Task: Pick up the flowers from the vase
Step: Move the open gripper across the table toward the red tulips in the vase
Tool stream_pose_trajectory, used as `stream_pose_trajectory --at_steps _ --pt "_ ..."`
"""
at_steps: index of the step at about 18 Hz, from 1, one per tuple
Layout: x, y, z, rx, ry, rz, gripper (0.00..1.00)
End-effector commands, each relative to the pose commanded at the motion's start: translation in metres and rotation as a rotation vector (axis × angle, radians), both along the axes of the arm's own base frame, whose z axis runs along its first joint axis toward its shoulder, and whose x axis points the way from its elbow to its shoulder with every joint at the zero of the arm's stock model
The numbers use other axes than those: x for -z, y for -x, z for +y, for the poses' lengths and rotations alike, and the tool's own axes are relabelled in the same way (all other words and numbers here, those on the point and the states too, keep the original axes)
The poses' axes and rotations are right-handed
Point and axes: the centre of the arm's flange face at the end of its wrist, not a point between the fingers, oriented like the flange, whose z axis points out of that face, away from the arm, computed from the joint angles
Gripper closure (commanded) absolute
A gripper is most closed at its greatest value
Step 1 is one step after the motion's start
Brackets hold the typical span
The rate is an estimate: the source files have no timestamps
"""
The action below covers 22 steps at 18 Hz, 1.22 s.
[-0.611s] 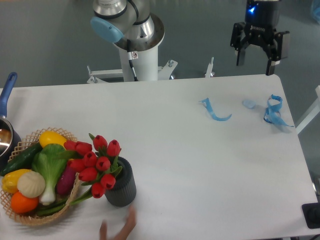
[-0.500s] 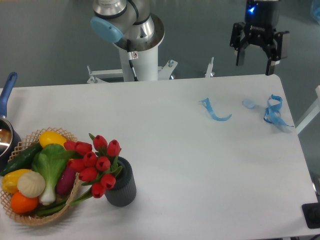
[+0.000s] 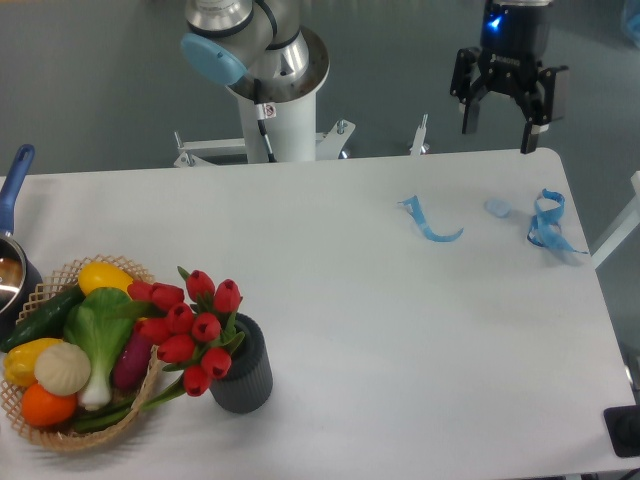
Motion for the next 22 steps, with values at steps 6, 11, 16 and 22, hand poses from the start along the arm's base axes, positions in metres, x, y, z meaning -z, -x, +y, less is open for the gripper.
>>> stream_pose_trajectory --at_steps 6,11,16,22 --pt "0.012 -0.027 0.042 -0.004 -0.014 -0.089 0.00" --pt "0.028 -0.061 0.089 -0.016 -0.083 -0.243 0.00" --pt "0.049 -0.083 0.119 -0.041 -0.213 -0.355 0.00" --pt "0.081 -0.101 0.160 0.045 -0.296 -0.506 0.00"
